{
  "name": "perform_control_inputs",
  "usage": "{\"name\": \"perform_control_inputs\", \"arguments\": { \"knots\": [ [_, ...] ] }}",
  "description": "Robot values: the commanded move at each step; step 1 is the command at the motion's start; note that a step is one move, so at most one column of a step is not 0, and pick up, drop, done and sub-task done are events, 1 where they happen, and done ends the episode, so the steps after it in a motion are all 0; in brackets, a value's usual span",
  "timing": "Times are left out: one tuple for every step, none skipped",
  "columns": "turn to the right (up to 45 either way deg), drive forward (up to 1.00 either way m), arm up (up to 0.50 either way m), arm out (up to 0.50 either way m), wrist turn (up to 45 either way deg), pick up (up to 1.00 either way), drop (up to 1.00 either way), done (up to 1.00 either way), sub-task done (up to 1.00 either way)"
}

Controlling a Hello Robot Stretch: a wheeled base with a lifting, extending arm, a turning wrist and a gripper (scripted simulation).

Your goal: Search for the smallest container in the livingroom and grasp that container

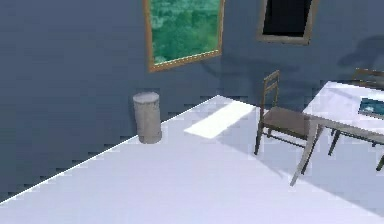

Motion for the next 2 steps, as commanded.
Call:
{"name": "perform_control_inputs", "arguments": {
  "knots": [
    [0.0, 1.0, 0.0, 0.0, 0.0, 0.0, 0.0, 0.0, 0.0],
    [3.0, 0.0, 0.0, 0.0, 0.0, 0.0, 0.0, 0.0, 0.0]
  ]
}}
